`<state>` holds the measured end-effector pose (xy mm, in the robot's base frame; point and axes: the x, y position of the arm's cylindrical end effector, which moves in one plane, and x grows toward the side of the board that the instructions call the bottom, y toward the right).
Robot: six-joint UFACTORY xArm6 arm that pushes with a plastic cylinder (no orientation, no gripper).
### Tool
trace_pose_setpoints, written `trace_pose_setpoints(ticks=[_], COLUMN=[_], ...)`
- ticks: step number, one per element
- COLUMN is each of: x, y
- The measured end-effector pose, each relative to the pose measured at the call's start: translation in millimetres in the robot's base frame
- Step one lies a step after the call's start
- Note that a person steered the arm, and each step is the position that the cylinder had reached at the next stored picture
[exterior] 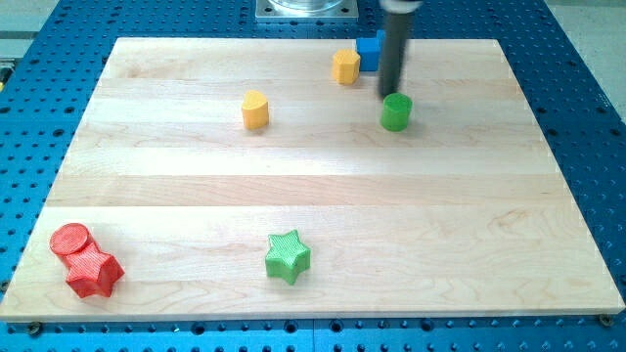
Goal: Keep the blue blocks at the top left corner of the board
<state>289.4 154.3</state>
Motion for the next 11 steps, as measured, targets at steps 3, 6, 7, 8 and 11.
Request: trace_pose_setpoints(ticks=[3, 6, 7, 8, 11], x=[-90, -36, -7, -3, -34], y=[5, -73, -89, -125, -195])
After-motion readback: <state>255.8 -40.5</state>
